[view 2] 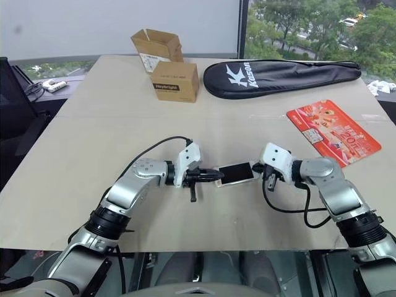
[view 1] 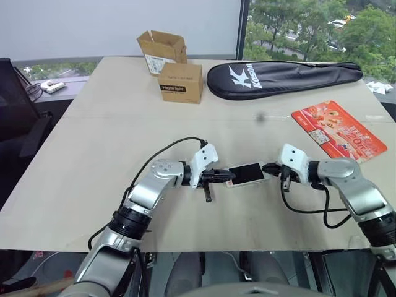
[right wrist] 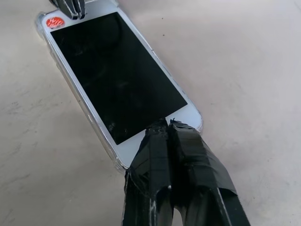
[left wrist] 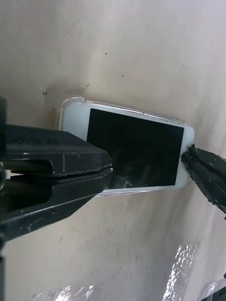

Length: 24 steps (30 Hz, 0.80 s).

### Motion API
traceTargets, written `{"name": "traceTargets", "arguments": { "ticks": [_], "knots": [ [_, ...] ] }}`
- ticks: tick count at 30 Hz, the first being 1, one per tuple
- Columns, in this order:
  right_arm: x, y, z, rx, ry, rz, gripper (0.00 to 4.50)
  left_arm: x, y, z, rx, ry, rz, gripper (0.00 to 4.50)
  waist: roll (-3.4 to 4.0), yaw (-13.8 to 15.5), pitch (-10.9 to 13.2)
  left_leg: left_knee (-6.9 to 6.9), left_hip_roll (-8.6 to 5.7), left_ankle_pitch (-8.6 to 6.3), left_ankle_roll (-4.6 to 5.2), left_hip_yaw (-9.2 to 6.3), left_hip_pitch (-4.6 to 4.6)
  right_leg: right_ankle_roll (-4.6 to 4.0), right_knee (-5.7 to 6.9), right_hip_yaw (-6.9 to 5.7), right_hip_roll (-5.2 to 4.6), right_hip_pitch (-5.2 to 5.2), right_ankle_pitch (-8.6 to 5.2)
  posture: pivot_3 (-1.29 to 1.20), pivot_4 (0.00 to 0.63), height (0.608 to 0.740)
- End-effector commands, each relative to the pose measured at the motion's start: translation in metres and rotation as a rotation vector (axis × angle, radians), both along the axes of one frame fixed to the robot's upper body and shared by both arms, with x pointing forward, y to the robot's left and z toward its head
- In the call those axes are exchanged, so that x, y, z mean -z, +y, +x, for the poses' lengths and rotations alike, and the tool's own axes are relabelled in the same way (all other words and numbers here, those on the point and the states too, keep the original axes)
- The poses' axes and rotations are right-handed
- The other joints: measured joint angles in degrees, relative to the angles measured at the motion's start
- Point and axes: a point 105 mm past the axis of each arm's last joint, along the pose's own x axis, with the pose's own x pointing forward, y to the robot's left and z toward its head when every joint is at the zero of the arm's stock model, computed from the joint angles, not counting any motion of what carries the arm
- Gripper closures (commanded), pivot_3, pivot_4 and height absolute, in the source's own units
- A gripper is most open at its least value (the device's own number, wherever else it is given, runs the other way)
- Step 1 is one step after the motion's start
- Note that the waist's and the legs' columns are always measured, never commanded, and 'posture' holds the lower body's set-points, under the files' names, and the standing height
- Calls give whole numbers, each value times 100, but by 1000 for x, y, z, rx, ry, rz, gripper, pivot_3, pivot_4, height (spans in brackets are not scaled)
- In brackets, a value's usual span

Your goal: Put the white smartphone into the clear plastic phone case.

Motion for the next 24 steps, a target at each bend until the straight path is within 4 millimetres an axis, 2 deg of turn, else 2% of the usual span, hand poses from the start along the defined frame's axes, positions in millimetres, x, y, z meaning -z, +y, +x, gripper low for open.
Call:
{"name": "traceTargets", "arguments": {
  "ticks": [1, 8, 14, 18, 22, 24],
  "knots": [
    [56, -13, -24, 35, 273, -135, 4455, -5, -1, 1, 6, -19, -9, 4500, -3, 0, -7, 0, 0, 0, 0, 0, 0, -2, 0, 0, 0, 0, 1, 0, 150, 740],
    [53, -18, -15, 156, 367, -102, 4455, -4, -1, 1, 2, -17, -11, 4500, -23, 18, -44, 0, 0, 0, 0, -2, 0, -11, -1, -1, -3, 2, 5, 0, 150, 740],
    [45, -11, -5, 294, 451, 3, 4455, -3, -2, 1, -3, -14, -17, 4500, -25, 1, -49, -1, 0, 0, 0, -4, -1, -13, -2, -3, -5, 1, 6, 0, 150, 740],
    [47, -12, -8, 278, 455, -39, 4455, -3, -3, 0, -6, -14, -21, 4500, -22, -6, -50, -1, 1, 0, 0, -2, 2, -10, -2, -2, -5, 0, 5, 0, 150, 740],
    [40, -8, -8, 151, 338, -37, 4455, -3, -3, 0, -8, -14, -24, 4500, -22, 2, -50, -2, 1, 0, 0, -3, 0, 4, -4, -4, -5, 0, -4, 0, 150, 740],
    [39, -12, -10, 105, 306, -47, 4455, -3, -3, 0, -9, -13, -25, 4500, -18, 6, -47, -2, 0, -1, 0, -3, -3, 6, -7, -4, -7, 0, -5, 0, 150, 740]
  ]
}}
